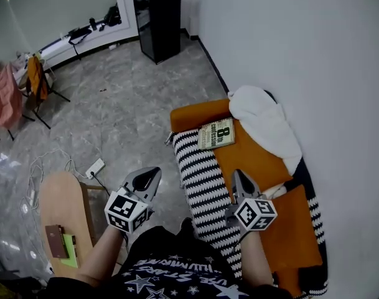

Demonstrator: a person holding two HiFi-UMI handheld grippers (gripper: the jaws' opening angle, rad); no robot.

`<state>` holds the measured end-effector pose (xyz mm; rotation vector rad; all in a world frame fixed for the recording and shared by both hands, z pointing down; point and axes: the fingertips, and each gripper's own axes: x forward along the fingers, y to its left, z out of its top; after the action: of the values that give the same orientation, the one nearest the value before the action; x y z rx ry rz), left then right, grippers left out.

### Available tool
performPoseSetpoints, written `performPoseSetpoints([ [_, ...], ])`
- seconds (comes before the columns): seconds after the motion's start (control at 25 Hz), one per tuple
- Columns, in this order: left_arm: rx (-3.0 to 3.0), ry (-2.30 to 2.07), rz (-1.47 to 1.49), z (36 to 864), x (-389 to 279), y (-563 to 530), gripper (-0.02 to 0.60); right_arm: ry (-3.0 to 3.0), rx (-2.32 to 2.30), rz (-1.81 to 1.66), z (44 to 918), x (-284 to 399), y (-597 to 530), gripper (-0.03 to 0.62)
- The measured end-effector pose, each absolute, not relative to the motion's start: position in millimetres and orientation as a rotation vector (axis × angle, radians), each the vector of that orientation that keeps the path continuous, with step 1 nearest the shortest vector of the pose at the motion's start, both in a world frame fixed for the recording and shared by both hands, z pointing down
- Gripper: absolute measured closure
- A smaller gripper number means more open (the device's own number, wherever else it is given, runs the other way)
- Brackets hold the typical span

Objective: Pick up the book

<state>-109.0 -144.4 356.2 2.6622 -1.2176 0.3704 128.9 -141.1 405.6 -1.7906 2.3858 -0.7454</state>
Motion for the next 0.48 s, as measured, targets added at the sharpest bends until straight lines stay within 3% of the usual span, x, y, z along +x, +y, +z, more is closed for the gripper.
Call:
performPoseSetpoints([
  [0.48,2.75,-1.146,0.419,343.5,-49.3,-173.5,0.574,2.236,-1.799,-0.839,419.8,175.6,-148.6,0.565],
])
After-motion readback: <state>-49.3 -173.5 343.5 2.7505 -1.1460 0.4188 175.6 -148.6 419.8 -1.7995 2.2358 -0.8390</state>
